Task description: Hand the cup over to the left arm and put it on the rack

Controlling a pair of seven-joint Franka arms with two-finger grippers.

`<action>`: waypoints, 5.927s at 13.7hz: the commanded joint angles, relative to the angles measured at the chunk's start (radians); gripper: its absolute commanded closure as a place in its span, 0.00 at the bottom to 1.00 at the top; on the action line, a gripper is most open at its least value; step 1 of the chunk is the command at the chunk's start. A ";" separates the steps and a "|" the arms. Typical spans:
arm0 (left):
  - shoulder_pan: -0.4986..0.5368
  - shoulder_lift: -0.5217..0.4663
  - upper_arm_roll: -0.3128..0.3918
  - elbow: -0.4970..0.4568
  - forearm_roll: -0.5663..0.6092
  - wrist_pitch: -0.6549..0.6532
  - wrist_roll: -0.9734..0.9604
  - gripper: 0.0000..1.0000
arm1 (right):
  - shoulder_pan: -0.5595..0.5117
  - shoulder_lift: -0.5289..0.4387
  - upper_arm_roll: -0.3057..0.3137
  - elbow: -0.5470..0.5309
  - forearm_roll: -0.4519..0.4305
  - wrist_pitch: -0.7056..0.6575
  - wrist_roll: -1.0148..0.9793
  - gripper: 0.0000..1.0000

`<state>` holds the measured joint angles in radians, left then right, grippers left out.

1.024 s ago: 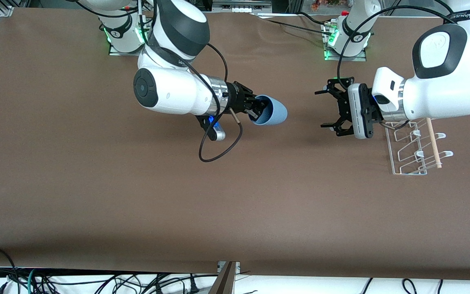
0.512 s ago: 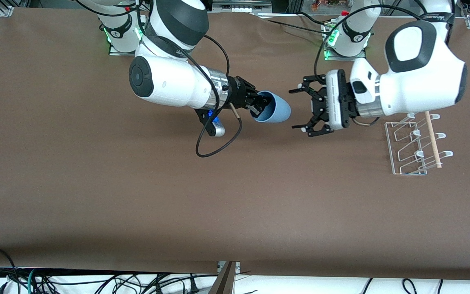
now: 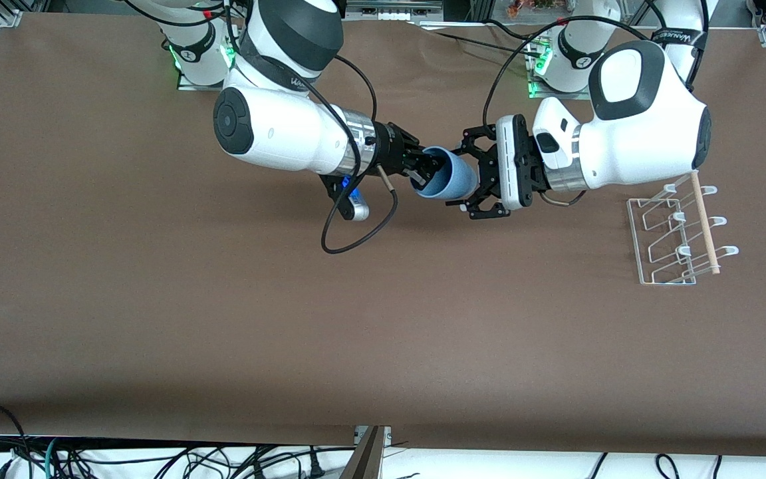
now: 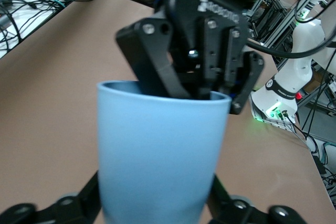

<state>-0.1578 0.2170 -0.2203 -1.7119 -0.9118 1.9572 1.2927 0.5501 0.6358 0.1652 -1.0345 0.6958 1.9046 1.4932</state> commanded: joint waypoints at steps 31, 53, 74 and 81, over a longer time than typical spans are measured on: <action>0.231 0.002 0.016 0.029 0.799 -0.330 -0.093 1.00 | -0.450 -0.146 -0.071 -0.016 -0.493 -0.515 -0.795 0.01; 0.083 0.173 -0.007 -0.306 2.077 -0.698 -1.033 1.00 | -0.475 -0.751 -0.079 -0.802 -0.705 -0.217 -1.200 0.01; 0.099 0.213 -0.010 -0.437 2.191 -0.598 -1.219 0.00 | -0.473 -0.733 -0.056 -0.719 -0.702 -0.305 -1.234 0.01; 0.118 0.190 -0.010 -0.300 2.005 -0.596 -1.207 0.00 | -0.440 -0.712 -0.047 -0.661 -0.708 -0.305 -1.236 0.01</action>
<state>-0.0569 0.4259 -0.2253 -2.0932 1.1893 1.3583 0.0719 0.1048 -0.0936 0.1173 -1.7248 0.0036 1.6194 0.2616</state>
